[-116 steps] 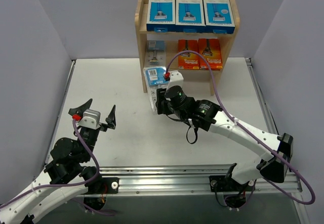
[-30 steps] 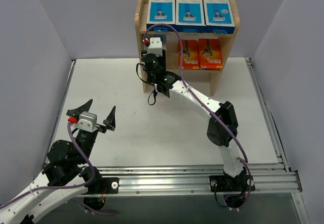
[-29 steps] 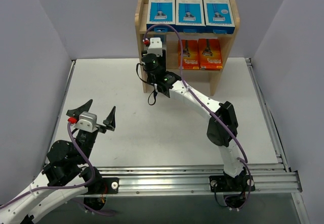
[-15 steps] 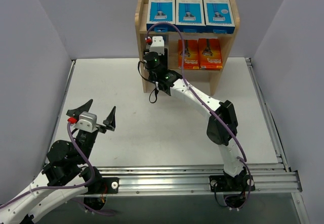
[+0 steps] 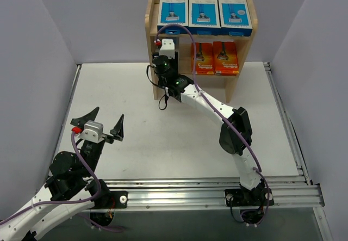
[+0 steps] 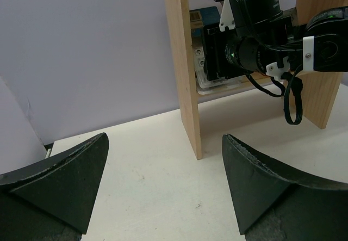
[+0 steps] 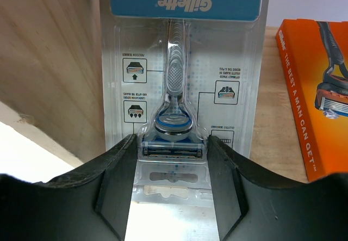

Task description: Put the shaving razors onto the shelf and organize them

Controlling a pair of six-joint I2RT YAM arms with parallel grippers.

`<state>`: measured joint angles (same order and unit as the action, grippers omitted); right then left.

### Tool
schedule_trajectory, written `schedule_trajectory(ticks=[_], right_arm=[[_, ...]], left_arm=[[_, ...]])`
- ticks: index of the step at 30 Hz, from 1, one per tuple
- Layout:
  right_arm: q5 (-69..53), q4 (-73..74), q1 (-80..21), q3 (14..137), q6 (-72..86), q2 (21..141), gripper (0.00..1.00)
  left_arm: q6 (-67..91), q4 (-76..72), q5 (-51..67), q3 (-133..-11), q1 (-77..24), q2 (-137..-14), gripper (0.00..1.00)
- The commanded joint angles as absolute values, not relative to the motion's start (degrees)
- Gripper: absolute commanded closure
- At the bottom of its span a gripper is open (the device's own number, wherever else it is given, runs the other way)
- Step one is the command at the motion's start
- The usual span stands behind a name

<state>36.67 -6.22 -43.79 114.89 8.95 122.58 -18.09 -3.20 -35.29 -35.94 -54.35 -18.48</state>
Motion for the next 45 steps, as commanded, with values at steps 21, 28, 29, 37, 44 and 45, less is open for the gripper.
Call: schedule_trajectory(ticks=[21, 28, 29, 37, 44, 45], right_arm=[[37.9, -6.0, -43.1, 117.9, 10.1, 123.0, 0.37], [37.8, -5.5, -43.2, 117.9, 10.5, 122.1, 0.35], [37.8, -5.4, -43.2, 117.9, 10.6, 121.9, 0.35], [38.3, -6.1, -43.4, 115.5, 10.5, 119.0, 0.34], [38.4, -7.0, -43.4, 113.3, 10.9, 117.2, 0.35], [38.3, -7.5, -43.4, 112.6, 10.9, 116.0, 0.35]], left_arm=[[-17.5, -4.8, -34.9, -37.4, -54.7, -17.7, 0.06], [-17.4, -4.8, -34.8, -37.4, -54.7, -17.6, 0.06], [-17.4, -4.8, -34.9, -37.4, -54.7, -17.5, 0.06], [-17.5, -4.7, -35.0, -37.4, -54.7, -17.5, 0.06], [-17.6, -4.8, -35.1, -37.3, -54.7, -17.7, 0.06], [-17.6, -4.8, -35.1, -37.3, -54.7, -17.8, 0.06]])
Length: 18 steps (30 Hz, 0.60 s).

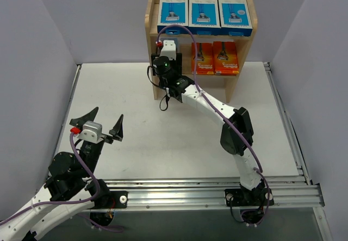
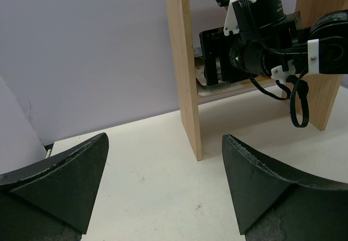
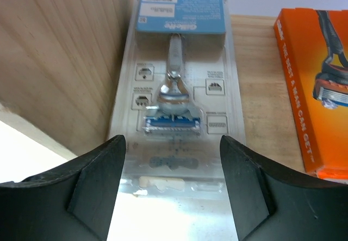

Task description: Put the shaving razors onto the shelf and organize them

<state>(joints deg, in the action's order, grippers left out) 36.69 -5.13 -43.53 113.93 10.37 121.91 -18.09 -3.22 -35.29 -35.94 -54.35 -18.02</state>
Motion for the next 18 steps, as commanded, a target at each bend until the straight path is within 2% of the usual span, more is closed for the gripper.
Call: schedule_trajectory(ticks=[1, 8, 18], right_arm=[[38.1, -8.1, -43.4, 111.7, 11.0, 115.3, 0.35], [37.8, -11.2, -43.6, 104.6, 10.5, 109.2, 0.34], [35.4, -12.0, -44.4, 98.4, 9.8, 101.4, 0.27]], left_arm=[[-17.6, -4.8, -35.1, -37.3, -54.7, -17.8, 0.06], [-18.1, -4.8, -35.4, -37.3, -54.7, -17.8, 0.06], [-20.3, -6.1, -37.8, -36.7, -54.6, -17.8, 0.06]])
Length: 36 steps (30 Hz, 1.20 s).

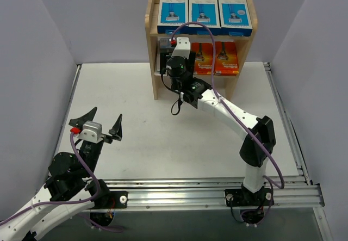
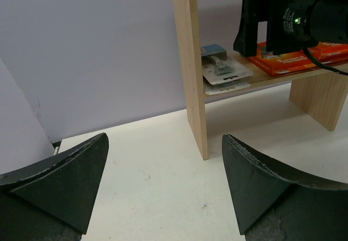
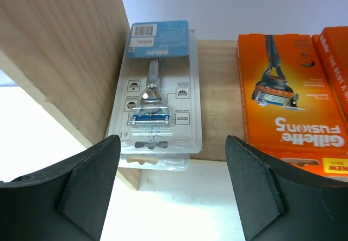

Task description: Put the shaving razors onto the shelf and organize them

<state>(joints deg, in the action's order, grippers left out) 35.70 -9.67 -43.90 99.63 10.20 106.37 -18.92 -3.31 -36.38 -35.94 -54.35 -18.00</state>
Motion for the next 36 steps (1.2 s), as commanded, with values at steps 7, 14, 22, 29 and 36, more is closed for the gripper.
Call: schedule_trajectory(ticks=[7, 14, 22, 29, 36], right_arm=[[35.1, -13.5, -44.7, 89.1, 11.2, 92.3, 0.4], [33.8, -18.7, -44.2, 76.9, 20.9, 84.7, 0.76], [23.7, -23.5, -38.6, 68.7, 40.1, 84.9, 0.76], [14.5, -32.4, -32.5, 64.4, 49.7, 88.1, 0.68], [11.4, -33.8, -30.8, 67.1, 51.6, 92.2, 0.64]], left_arm=[[-21.5, -6.7, -39.2, -36.0, -54.5, -19.0, 0.06], [-21.9, -6.9, -40.3, -35.8, -54.5, -20.1, 0.06], [-21.5, -6.9, -40.2, -35.8, -54.6, -20.5, 0.06], [-20.9, -6.9, -39.6, -35.8, -54.5, -20.2, 0.06], [-21.6, -6.5, -39.9, -36.1, -54.5, -19.3, 0.06]])
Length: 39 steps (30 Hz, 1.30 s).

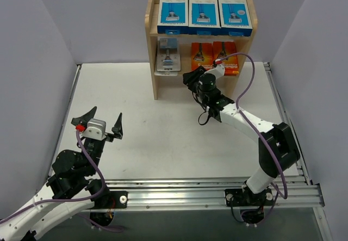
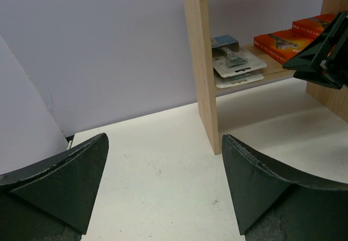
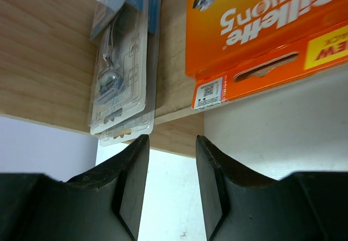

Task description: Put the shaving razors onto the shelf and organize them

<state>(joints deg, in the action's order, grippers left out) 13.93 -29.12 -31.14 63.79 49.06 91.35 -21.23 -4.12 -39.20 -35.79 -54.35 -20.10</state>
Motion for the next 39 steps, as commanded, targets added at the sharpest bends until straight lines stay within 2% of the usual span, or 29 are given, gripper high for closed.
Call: schedule_trajectory(ticks=[1, 39], right_arm=[[11.2, -33.8, -30.8, 67.6, 51.8, 92.6, 0.64], [11.4, -33.8, -30.4, 78.2, 53.5, 103.7, 0.67]], left_arm=[[-21.6, -6.7, -39.8, -36.1, -54.5, -19.2, 0.06], [-19.5, -5.5, -36.3, -36.6, -54.9, -19.0, 0.06]])
